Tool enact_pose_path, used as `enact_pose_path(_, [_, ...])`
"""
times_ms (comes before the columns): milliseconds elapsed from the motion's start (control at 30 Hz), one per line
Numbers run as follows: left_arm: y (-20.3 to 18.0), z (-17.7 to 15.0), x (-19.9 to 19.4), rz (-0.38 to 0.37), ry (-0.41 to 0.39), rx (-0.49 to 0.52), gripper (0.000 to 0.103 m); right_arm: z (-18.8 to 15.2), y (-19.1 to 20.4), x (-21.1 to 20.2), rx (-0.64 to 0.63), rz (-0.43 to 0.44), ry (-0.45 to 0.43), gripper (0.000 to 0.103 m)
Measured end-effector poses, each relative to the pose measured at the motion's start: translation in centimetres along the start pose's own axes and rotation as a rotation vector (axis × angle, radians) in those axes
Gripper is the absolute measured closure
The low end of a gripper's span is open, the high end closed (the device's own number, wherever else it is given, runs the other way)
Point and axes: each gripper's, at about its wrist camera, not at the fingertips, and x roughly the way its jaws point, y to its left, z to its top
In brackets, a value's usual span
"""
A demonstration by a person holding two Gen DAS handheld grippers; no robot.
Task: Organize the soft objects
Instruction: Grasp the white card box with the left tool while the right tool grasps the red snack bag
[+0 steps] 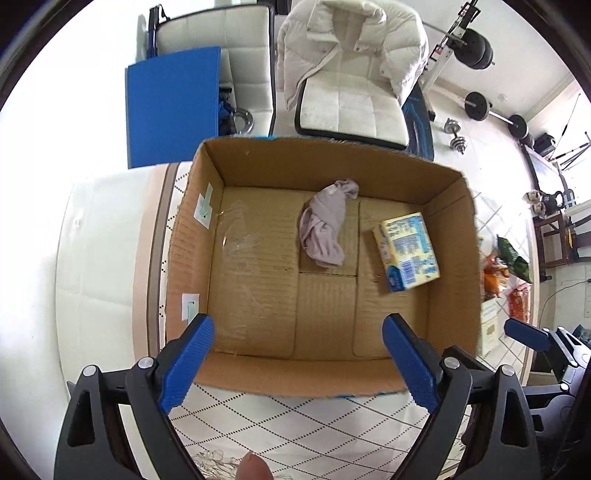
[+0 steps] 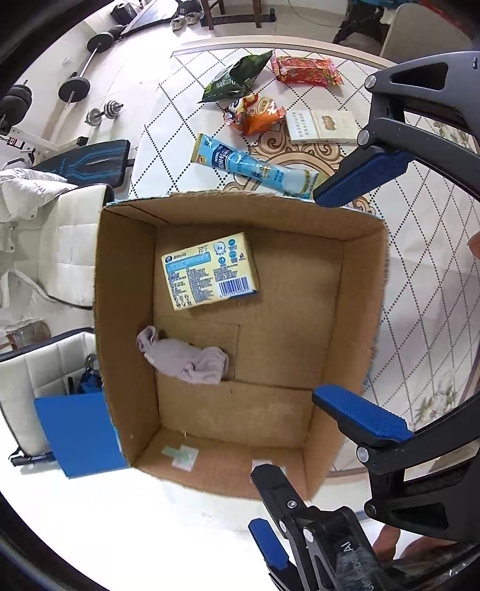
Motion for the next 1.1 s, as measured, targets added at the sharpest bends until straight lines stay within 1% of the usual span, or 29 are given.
enact_pose_path(67, [-0.8,-0.1,-1.3,-0.003,-0.025,0.002,0.009,-0.5,-0.7,-1.2,0.008,0.026,-0.023,0.004])
enact_pose_path(167, [-3.1,-0.3,-4.0,-0.002,-0.087,0.016,0.009,-1.5,-3.1,-3.6,0.038,0.071,-0.072,0.004])
enact_pose_path(233, [-5.3,-0.4,-5.8,0.001,-0.127,0.039,0.009,-2.2,-5.4,-5.3,0.061,0.089,-0.117,0.004])
enact_pose_path(300, [-8.4,-0.4,-7.2,-0.003,-0.161,0.073,0.009,-3.0,-8.7,-7.2,0.091,0.104,-0.176,0.004])
enact_pose_path(367, [-12.3,-0.3,-8.0,-0.003,-0.179,0.125,0.009,-3.6,-11.8,-8.6,0.110,0.072,-0.226,0.004])
enact_pose_path(433, [-16.6,0.2,-7.6,-0.018,-0.165,0.175,0.009,-4.0,-15.7,-9.5,0.129,0.022,-0.244,0.004])
enact_pose_path(533, [-22.2,1.1,-4.8,-0.052,-0.100,0.223,0.009,-4.3,-22.1,-9.2,0.185,-0.013,-0.215,0.004])
enact_pose_path(600, [-25.9,1.5,-1.0,-0.053,-0.020,0.244,0.009,-4.3,-26.6,-8.2,0.224,-0.050,-0.190,0.004])
enact_pose_path(633, [-26.9,1.5,0.4,-0.056,0.008,0.248,0.009,-4.2,-28.8,-7.4,0.239,-0.068,-0.170,0.004])
enact_pose_path(700, [-29.3,1.1,5.3,-0.055,0.114,0.234,0.009,-3.9,-32.4,-5.2,0.262,-0.098,-0.110,0.004])
enact_pose_path(733, [-29.9,0.8,7.0,-0.061,0.156,0.221,0.009,-3.8,-34.0,-3.8,0.265,-0.106,-0.074,0.004])
enact_pose_path(767, [-30.4,0.3,9.3,-0.081,0.207,0.197,0.009,-3.7,-35.3,-2.3,0.264,-0.108,-0.035,0.004])
enact_pose_path(833, [-31.4,-1.2,13.4,-0.093,0.300,0.152,0.009,-3.8,-37.2,0.7,0.260,-0.090,0.030,0.005])
enact_pose_path(900, [-32.1,-2.6,16.6,-0.100,0.367,0.100,0.010,-4.1,-38.4,3.5,0.256,-0.067,0.094,0.007])
enact_pose_path(933, [-32.3,-3.0,17.5,-0.105,0.387,0.084,0.010,-4.2,-38.6,4.7,0.253,-0.043,0.120,0.007])
enact_pose_path(1000, [-32.7,-4.0,19.7,-0.101,0.429,0.046,0.010,-4.4,-39.3,6.7,0.257,-0.036,0.153,0.011])
enact_pose_path(1033, [-32.9,-4.2,20.5,-0.096,0.439,0.035,0.010,-4.2,-39.5,7.5,0.255,-0.037,0.161,0.015])
enact_pose_path(1100, [-33.4,-4.6,22.0,-0.061,0.443,0.018,0.011,-4.1,-40.1,8.7,0.262,-0.036,0.181,0.016])
